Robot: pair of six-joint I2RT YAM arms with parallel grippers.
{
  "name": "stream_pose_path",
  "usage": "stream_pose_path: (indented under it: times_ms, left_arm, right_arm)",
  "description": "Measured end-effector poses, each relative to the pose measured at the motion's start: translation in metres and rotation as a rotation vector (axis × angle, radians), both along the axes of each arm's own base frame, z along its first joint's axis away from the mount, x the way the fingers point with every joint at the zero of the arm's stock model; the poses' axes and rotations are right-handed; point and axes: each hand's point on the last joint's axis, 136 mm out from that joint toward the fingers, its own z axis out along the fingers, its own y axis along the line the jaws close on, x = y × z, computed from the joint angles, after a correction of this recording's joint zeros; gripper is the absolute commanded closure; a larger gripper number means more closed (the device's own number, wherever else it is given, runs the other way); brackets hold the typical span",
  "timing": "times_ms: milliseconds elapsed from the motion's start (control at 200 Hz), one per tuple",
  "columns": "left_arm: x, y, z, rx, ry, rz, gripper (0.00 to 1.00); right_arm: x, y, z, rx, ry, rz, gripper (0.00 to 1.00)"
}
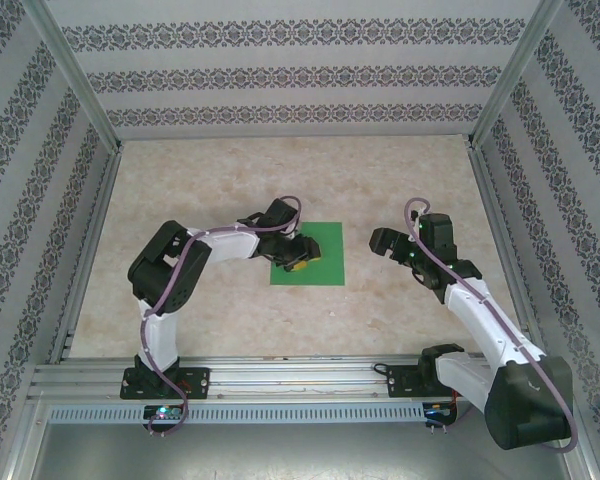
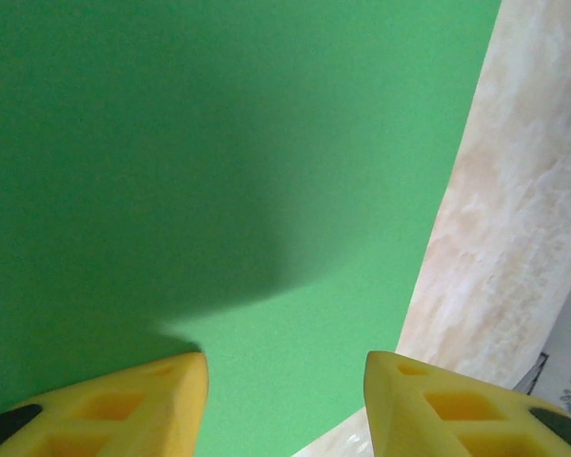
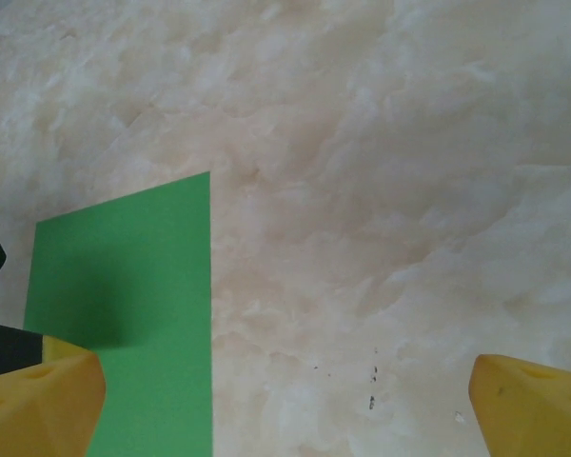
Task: Fold a paper plane with a square sheet of paper (fold left side to right side)
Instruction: Move the square sheet of paper to the center of the table, then pick up the square sheet of paper from the center of the table.
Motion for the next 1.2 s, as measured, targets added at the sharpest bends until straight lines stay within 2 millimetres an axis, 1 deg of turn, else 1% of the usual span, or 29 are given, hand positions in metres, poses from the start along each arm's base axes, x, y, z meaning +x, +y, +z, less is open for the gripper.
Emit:
stream_pose_path:
  times_ms: [165,320,435,575,665,734,784,859,969,1199]
  left_arm:
    - [0.003,-0.022,0.003,-0.031,-0.004,0.011,0.50]
    - [0.005,-0.026,0.006,-0.032,-0.010,0.007,0.45]
    - [0.006,-0.026,0.008,-0.021,-0.015,0.003,0.44]
    - [0.005,-0.014,0.013,0.015,-0.024,0.007,0.45]
    - [0.007,0.002,0.022,0.037,-0.046,0.017,0.51]
    - [0.008,0.014,0.025,0.050,-0.055,0.029,0.55]
    - [0.007,0.021,0.022,0.061,-0.052,0.030,0.57]
    - [0.004,0.029,0.013,0.081,-0.033,0.032,0.58]
    - [-0.002,0.034,0.004,0.102,-0.008,0.024,0.61]
    - [-0.004,0.035,-0.004,0.115,0.002,0.014,0.65]
  right_arm:
    - [0.004,0.002,-0.003,-0.012,0.033,0.000,0.03]
    - [0.014,0.012,-0.002,-0.035,0.065,0.032,0.05]
    - [0.024,0.023,-0.004,-0.069,0.098,0.074,0.06]
    - [0.040,0.043,-0.011,-0.141,0.156,0.143,0.03]
    - [0.049,0.058,-0.019,-0.188,0.193,0.190,0.02]
    - [0.056,0.070,-0.028,-0.223,0.227,0.224,0.02]
    - [0.061,0.077,-0.035,-0.249,0.251,0.247,0.02]
    - [0.071,0.089,-0.047,-0.284,0.287,0.276,0.02]
    - [0.082,0.102,-0.064,-0.320,0.326,0.309,0.02]
    - [0.095,0.115,-0.093,-0.349,0.399,0.337,0.02]
